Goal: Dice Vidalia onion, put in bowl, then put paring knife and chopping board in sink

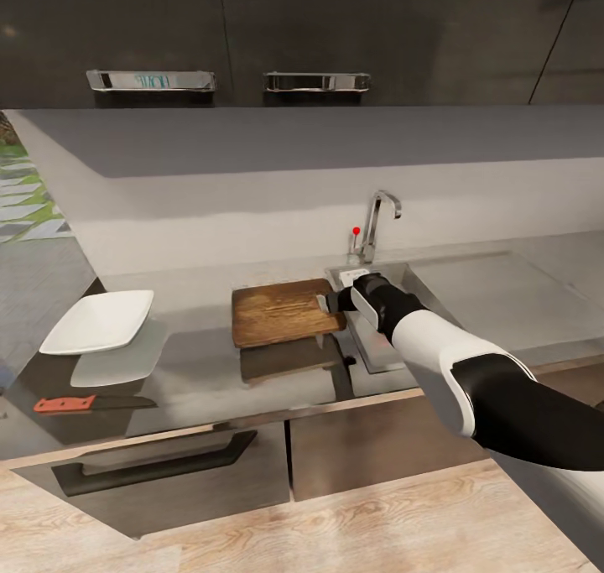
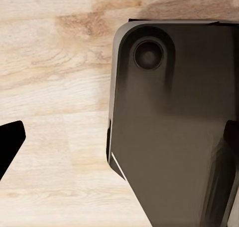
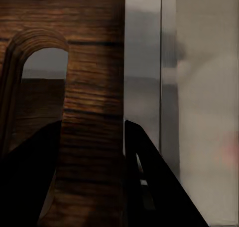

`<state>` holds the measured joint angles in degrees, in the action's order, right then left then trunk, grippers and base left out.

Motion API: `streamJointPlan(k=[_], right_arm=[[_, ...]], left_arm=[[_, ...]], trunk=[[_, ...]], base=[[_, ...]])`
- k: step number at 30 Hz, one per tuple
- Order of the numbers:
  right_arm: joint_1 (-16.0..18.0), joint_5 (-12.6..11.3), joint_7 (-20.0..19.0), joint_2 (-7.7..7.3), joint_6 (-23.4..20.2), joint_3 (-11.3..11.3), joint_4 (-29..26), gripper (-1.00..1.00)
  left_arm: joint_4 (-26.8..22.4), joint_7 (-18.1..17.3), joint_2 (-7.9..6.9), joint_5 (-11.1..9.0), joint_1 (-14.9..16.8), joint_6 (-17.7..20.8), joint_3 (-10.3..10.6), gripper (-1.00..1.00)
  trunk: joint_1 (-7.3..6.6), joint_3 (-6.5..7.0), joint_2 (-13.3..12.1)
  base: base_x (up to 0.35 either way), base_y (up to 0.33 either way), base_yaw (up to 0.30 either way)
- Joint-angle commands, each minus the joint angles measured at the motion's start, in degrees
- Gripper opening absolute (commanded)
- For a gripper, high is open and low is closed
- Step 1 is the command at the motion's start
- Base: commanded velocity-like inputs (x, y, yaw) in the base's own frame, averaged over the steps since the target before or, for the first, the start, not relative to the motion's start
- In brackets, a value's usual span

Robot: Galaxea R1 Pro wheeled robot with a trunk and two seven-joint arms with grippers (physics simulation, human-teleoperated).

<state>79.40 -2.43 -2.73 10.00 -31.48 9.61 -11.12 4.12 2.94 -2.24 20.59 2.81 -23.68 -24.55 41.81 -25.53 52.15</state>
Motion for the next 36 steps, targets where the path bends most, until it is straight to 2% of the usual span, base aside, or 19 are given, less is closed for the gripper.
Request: streamJointPlan(k=[1, 8, 13, 36], right_arm=[[0.05, -0.16, 0.01, 0.0, -0.25, 0.14, 0.2, -1.0], [0.05, 0.12, 0.01, 0.0, -0.11, 0.14, 1.42, -1.0], [0.05, 0.14, 0.06, 0.0, 1.63, 0.14, 2.79, -1.0], [0.05, 0.14, 0.07, 0.0, 2.56, 0.14, 3.91, -1.0]], left_arm=[[0.27, 0.31, -0.05, 0.59, 0.09, -0.41, -0.4, 1.0], [0.27, 0.31, -0.05, 0.59, 0.09, -0.41, -0.41, 1.0], [0.27, 0.31, -0.05, 0.59, 0.09, -0.41, -0.36, 1.0], [0.27, 0.31, -0.05, 0.59, 0.09, -0.41, -0.41, 1.0]], trunk=[[0.01, -0.06, 0.05], [0.01, -0.06, 0.05], [0.01, -0.06, 0.05], [0.01, -0.06, 0.05]], base=[[0.0, 0.0, 0.0], [0.0, 0.0, 0.0], [0.0, 0.0, 0.0], [0.0, 0.018, 0.0]])
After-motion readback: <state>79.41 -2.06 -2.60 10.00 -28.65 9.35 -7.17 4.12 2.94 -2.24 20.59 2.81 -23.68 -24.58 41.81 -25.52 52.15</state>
